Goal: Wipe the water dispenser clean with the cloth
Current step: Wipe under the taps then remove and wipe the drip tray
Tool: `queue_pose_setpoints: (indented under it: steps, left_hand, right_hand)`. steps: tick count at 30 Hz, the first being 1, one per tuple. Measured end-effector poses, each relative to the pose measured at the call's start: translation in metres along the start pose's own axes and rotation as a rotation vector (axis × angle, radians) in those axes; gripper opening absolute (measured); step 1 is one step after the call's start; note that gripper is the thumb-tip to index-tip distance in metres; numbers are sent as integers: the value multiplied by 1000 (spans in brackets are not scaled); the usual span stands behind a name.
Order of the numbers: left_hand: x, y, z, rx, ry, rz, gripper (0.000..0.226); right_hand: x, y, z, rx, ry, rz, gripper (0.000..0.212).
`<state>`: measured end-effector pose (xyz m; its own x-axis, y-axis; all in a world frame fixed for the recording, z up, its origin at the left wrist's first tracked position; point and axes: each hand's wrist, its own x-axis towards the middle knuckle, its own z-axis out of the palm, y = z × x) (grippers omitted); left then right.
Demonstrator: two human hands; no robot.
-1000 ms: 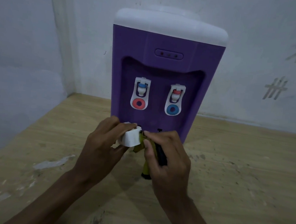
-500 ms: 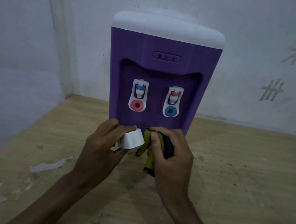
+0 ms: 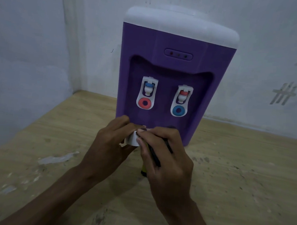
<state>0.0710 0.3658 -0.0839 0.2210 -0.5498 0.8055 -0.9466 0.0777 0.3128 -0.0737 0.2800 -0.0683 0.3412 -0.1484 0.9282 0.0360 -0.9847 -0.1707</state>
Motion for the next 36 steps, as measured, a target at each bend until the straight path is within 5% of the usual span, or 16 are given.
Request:
queue_pose_setpoints:
  steps: [9, 16, 23, 30, 36]
  left_hand:
    - [-3, -8, -3, -35, -82, -15, 40]
    - [0, -14, -3, 24, -44, -26, 36]
    - [-1, -12, -4, 0, -44, -12, 33]
    - [-1, -12, -11, 21, -50, 12, 34]
    - [-1, -7, -7, 56, -4, 17, 38]
  right_hand:
    - [-8, 0, -2, -106, -234, -67, 14]
    - [-20, 11, -9, 109, -332, 59, 10]
    - [6, 9, -10, 207, 17, 180, 18]
    - [-10, 7, 7, 228, -164, 160, 19]
    - [-8, 15, 11, 347, 9, 377, 9]
